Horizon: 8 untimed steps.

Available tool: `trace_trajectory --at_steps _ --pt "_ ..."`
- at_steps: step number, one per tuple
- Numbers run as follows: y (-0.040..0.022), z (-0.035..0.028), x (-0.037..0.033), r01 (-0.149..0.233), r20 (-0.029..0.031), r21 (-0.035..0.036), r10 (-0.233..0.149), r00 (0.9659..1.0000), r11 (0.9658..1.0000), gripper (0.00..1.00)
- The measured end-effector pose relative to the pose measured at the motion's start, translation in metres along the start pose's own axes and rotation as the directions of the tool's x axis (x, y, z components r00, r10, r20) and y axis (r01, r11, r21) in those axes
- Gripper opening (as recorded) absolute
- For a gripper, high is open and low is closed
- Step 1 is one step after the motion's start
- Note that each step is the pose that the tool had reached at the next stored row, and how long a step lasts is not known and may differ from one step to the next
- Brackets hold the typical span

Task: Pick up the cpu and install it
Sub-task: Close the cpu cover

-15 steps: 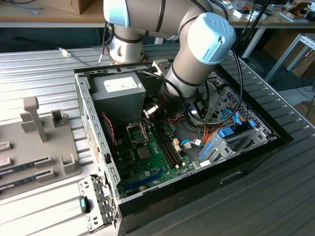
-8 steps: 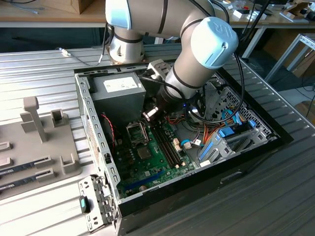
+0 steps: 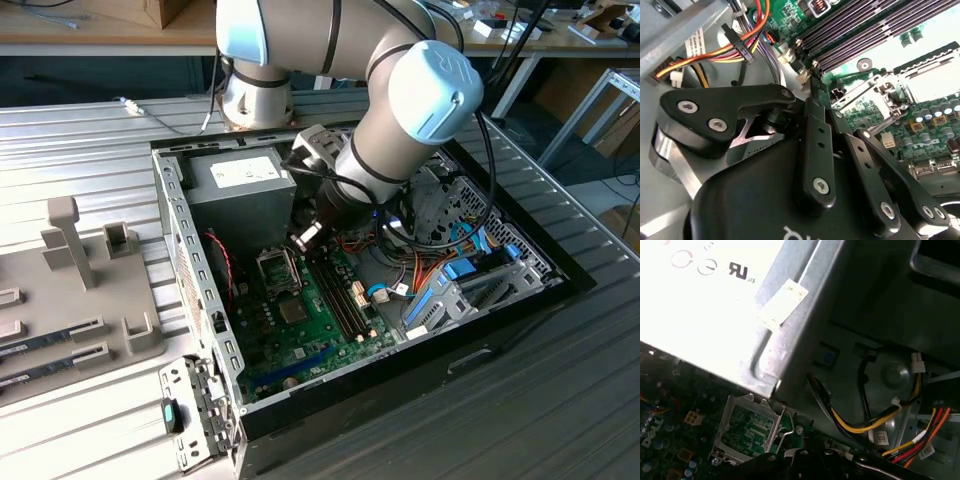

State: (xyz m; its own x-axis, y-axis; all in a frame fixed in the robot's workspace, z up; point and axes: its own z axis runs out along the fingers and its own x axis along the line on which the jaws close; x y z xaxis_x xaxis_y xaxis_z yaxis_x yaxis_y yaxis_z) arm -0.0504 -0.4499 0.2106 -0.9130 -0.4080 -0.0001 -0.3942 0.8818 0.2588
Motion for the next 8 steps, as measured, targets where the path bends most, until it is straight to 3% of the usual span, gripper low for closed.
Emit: trace_trajectory --at_steps 5,7,8 --pt "0.0017 0.0027 -0.0003 0.019 0.0120 -0.0352 -0.019 0.9997 0.9992 0.11" --pt "0.0027 0.0040 0.0024 0.031 0.0180 -0.0537 -0.030 0.9994 0.9981 0.11" --pt "0.0032 0.0045 0.0038 0.035 0.0198 -0.0595 -0.033 0.9992 0.9976 0.11"
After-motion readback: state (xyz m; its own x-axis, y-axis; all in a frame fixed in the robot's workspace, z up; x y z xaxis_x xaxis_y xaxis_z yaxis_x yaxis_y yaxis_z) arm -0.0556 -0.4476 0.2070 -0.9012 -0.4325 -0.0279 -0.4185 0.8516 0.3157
